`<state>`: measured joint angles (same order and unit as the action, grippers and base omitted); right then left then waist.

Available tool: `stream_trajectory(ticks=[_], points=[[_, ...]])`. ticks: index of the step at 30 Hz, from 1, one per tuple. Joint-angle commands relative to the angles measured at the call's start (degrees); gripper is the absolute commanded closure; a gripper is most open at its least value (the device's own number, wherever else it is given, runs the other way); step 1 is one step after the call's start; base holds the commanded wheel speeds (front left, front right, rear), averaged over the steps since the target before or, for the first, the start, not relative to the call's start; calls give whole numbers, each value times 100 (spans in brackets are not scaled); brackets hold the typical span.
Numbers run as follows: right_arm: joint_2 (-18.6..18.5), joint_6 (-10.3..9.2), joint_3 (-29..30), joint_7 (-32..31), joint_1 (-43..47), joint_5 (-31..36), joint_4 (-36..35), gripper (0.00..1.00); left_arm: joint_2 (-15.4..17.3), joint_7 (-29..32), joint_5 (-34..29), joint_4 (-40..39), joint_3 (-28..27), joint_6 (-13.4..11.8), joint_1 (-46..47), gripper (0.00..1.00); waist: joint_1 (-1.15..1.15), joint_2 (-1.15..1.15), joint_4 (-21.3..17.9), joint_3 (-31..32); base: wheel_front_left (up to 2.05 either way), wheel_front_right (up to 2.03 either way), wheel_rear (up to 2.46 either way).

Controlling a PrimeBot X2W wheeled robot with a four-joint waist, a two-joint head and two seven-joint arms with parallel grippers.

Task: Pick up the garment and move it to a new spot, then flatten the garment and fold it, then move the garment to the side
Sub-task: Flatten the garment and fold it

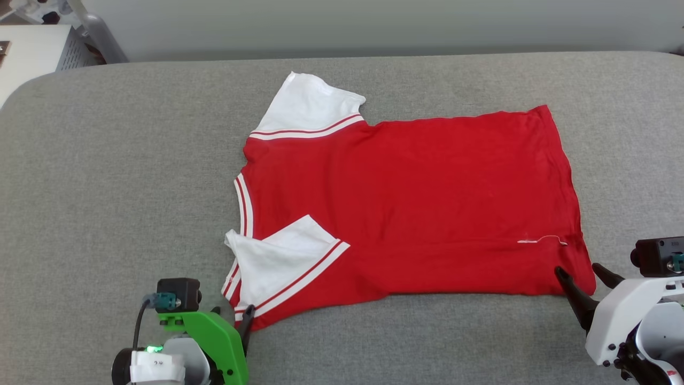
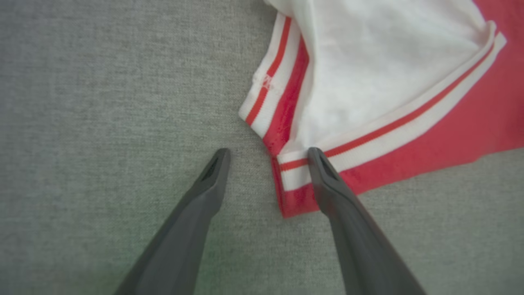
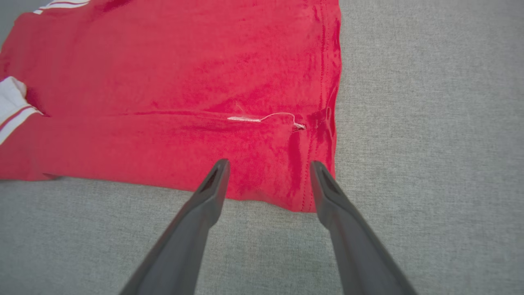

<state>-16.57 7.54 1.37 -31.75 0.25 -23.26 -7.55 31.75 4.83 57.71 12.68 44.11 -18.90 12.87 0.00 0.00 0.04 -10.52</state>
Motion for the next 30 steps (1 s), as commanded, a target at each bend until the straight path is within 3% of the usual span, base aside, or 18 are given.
stream_trajectory(ticks=[1,2,3,4,8,15,30], points=[[23,-5,-11,-9,49,44,-32,0,-77,138,15,180,74,-11,30,0,0,0,-27,-64,0,0,0],[23,-5,-17,-4,40,44,-29,0,-120,193,59,236,98,37,34,0,0,0,-28,-73,0,0,0],[23,-5,-21,3,33,45,-22,0,-151,246,95,279,123,82,32,13,0,0,-28,-76,0,0,0],[15,-5,-25,15,26,52,-3,0,-176,296,121,333,157,140,33,100,0,0,-26,-70,0,0,0],[-113,-5,5,55,44,307,140,0,-251,211,188,517,149,337,32,100,0,0,6,48,0,0,0],[-68,-5,159,35,92,598,450,0,-221,-248,164,323,-77,408,84,100,0,0,165,294,0,0,0],[401,-5,686,-34,-511,1349,1614,0,130,-471,28,-892,-279,297,133,100,0,0,429,74,0,0,0]])
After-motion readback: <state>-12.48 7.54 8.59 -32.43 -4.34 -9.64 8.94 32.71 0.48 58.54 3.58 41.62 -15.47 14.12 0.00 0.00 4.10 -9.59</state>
